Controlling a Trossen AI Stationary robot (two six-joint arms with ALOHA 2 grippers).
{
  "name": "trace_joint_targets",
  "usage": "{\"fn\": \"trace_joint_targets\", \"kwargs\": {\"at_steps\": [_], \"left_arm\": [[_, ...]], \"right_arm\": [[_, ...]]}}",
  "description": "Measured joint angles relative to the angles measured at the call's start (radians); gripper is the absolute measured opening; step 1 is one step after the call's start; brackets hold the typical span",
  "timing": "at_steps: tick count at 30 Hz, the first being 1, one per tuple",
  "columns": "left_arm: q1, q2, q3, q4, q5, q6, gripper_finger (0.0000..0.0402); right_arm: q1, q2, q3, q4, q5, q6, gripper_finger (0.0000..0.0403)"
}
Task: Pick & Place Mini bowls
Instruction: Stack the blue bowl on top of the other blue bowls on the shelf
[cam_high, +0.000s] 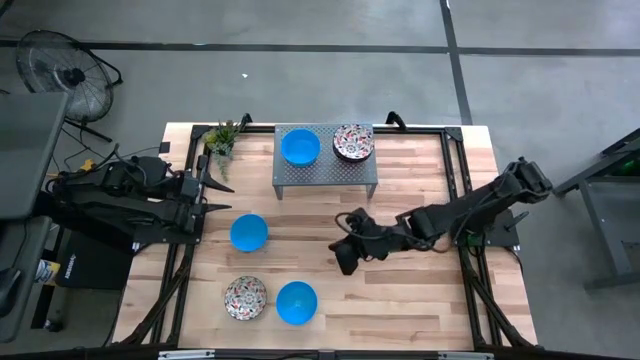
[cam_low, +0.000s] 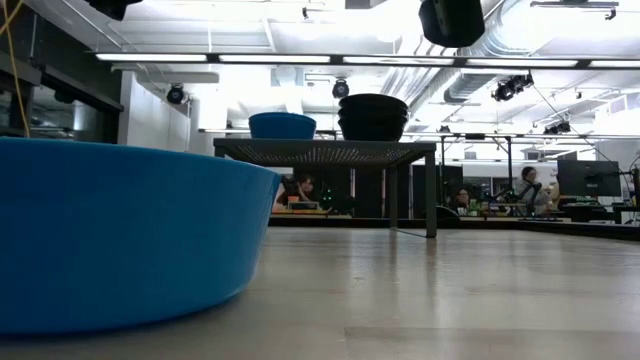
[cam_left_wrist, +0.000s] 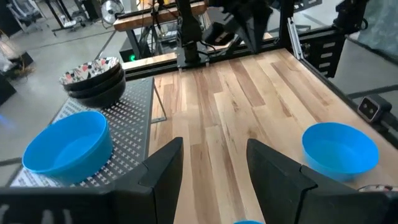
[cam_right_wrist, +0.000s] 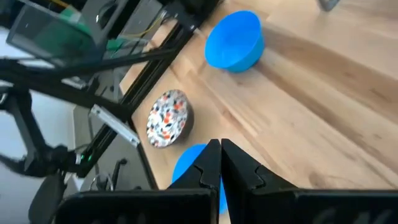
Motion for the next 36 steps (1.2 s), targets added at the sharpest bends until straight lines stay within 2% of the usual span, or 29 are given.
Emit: {"fn": "trace_joint_targets", "kwargs": {"at_steps": [4, 9, 17, 21, 27, 36], "left_arm": [[0.0, 0.008, 0.0, 0.0, 0.001, -0.076, 0.0172], [0.0, 0.069, 0.0, 0.005, 0.061, -0.187, 0.0172], [0.0, 0.267, 0.0, 0.015, 0.209, -0.315, 0.0172], [-0.034, 0.394, 0.0, 0.015, 0.291, -0.359, 0.0172], [-0.155, 0.599, 0.0, 0.101, 0.264, -0.39, 0.0172], [-0.297, 0.888, 0.001, 0.328, 0.139, -0.513, 0.0172]], "right_arm": [[0.031, 0.008, 0.0, -0.018, 0.002, -0.001, 0.0], [0.075, 0.008, 0.0, -0.078, 0.078, 0.032, 0.0], [0.133, 0.008, 0.0, -0.226, 0.201, 0.242, 0.0], [0.152, 0.008, 0.0, -0.322, 0.21, 0.342, 0.0], [0.173, 0.008, 0.0, -0.423, 0.205, 0.421, 0.0], [0.18, 0.008, 0.0, -0.442, 0.203, 0.424, 0.0]]}}
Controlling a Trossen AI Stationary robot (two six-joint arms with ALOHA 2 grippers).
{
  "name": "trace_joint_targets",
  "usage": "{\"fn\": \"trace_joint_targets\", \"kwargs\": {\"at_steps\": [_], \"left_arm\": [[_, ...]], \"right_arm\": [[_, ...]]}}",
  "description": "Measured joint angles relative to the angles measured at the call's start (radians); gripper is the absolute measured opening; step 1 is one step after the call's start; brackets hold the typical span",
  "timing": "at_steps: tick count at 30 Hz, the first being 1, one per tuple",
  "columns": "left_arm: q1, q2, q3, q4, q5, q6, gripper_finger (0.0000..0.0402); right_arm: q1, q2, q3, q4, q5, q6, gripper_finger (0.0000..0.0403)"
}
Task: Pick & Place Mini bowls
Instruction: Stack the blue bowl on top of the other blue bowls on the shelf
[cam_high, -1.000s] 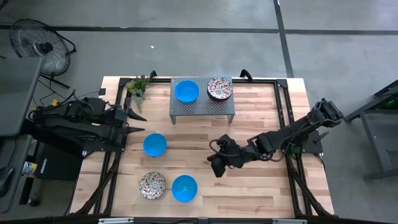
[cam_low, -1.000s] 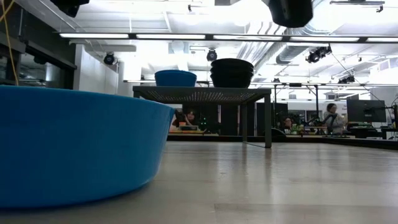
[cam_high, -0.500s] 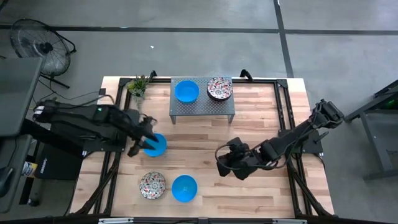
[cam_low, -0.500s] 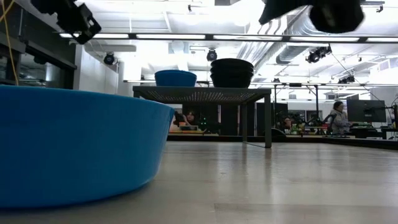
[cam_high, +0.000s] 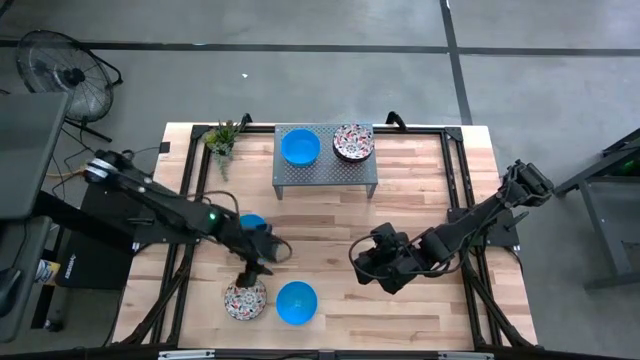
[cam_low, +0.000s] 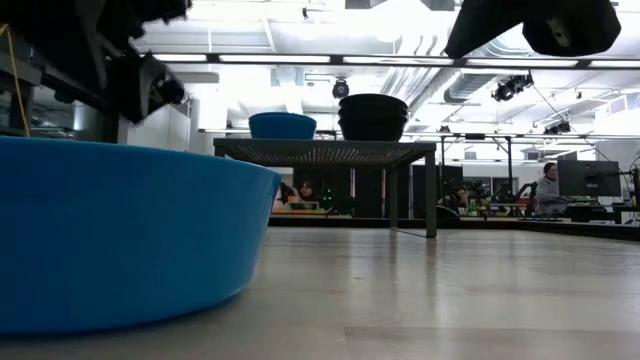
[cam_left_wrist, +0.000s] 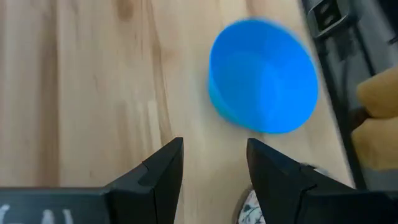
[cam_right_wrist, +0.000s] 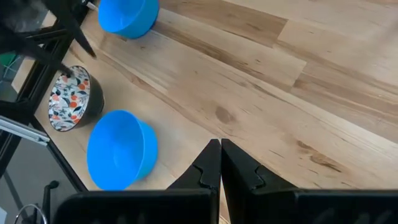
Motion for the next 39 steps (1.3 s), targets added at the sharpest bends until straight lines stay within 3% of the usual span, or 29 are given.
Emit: {"fn": "trace_joint_targets", "kwargs": {"at_steps": [7, 15, 25, 39], "left_arm": [[-0.067, 0.129, 0.0, 0.113, -0.032, -0.088, 0.0172], [-0.085, 0.185, 0.078, 0.097, -0.106, -0.15, 0.0172], [-0.083, 0.316, 0.25, -0.11, -0.11, -0.162, 0.0172], [-0.083, 0.466, 0.395, -0.216, -0.071, -0.136, 0.0172]], "right_arm": [[0.0, 0.0, 0.0, -0.013, 0.002, -0.004, 0.0], [0.0, 0.0, -0.006, -0.011, 0.007, -0.007, 0.0], [0.003, 0.004, -0.006, -0.025, 0.007, -0.005, 0.0], [0.019, 0.006, -0.005, -0.06, -0.001, 0.019, 0.0]]}}
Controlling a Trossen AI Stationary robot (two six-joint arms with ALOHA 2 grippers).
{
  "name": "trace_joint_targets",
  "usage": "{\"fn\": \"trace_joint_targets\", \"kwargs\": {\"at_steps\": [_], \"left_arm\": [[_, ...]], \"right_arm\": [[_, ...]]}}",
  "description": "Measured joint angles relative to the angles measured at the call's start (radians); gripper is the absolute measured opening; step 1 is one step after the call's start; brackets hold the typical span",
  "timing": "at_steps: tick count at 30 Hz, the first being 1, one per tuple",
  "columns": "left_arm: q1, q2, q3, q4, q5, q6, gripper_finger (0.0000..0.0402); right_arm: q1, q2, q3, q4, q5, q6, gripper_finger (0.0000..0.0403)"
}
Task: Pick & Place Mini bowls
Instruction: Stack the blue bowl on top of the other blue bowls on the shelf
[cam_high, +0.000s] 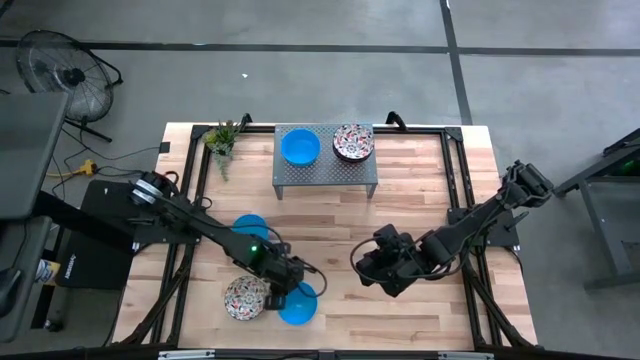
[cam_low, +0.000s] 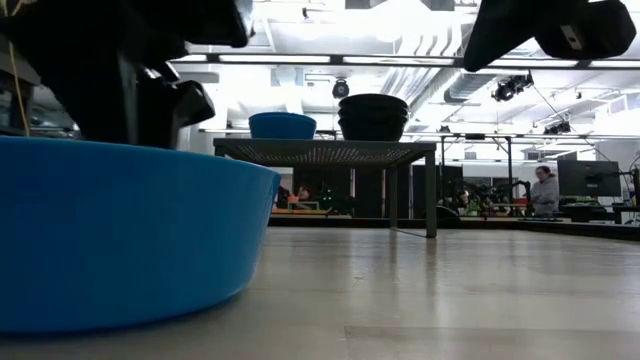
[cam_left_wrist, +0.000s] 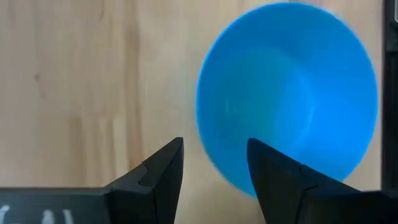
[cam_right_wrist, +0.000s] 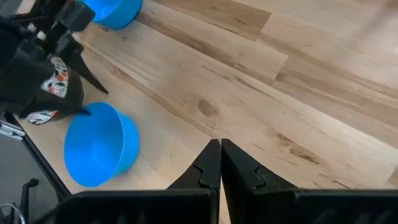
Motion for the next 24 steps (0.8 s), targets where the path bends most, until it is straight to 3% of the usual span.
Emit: {"fn": "trace_joint_targets", "kwargs": {"at_steps": [24], "left_arm": [[-0.001, 0.007, 0.0, -0.011, 0.025, 0.013, 0.0172]], "right_arm": [[0.012, 0.0, 0.0, -0.005, 0.015, 0.009, 0.0]]}}
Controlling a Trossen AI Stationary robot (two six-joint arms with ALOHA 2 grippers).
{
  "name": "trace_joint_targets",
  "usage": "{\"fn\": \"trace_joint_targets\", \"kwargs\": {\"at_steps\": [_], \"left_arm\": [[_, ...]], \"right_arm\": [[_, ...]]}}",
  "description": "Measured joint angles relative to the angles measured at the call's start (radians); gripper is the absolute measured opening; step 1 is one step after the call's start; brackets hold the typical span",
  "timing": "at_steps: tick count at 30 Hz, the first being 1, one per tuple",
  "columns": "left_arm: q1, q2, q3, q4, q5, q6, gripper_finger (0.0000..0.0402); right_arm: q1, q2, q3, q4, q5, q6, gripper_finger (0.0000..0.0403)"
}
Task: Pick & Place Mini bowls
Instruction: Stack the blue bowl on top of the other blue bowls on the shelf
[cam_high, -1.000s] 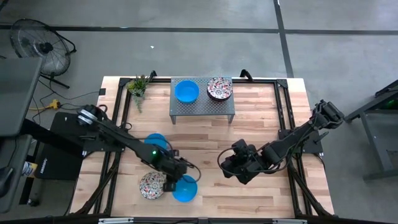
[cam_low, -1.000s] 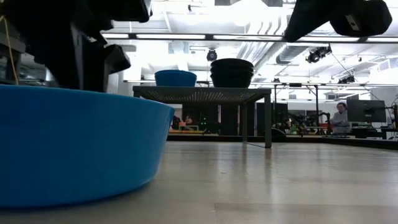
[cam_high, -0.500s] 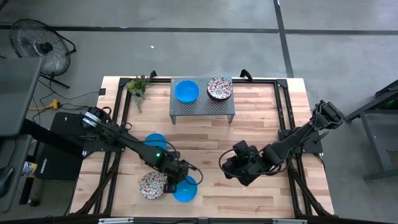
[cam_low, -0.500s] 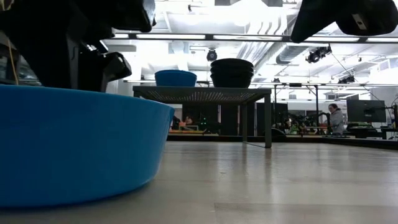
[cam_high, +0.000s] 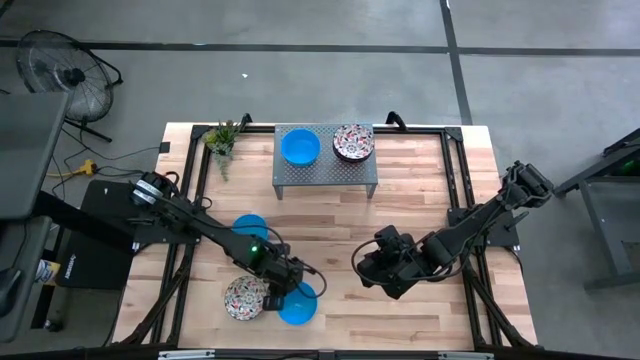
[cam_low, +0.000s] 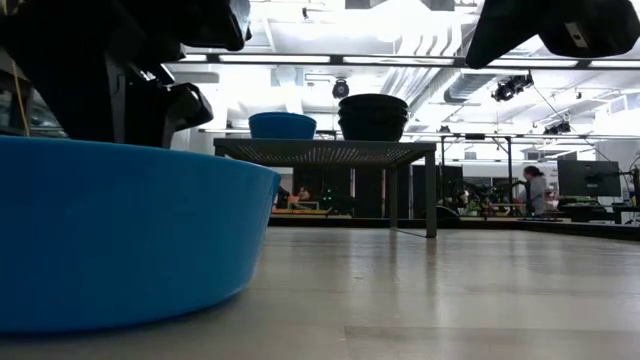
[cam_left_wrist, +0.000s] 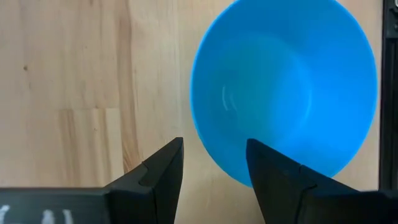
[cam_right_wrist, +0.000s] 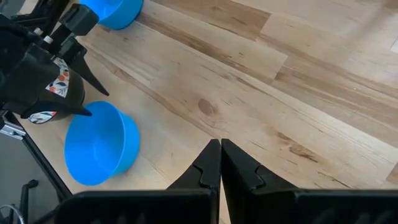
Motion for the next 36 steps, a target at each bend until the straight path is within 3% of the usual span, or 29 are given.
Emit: {"fn": "trace_joint_targets", "kwargs": {"at_steps": [31, 36], "left_arm": [[0.009, 0.062, -0.001, 0.058, 0.027, 0.014, 0.0172], [0.016, 0.065, 0.0, 0.054, 0.03, 0.014, 0.0141]], "right_arm": [[0.006, 0.0, 0.0, -0.019, -0.004, -0.002, 0.0], [0.006, 0.0, 0.0, -0.022, -0.006, -0.002, 0.0]]}}
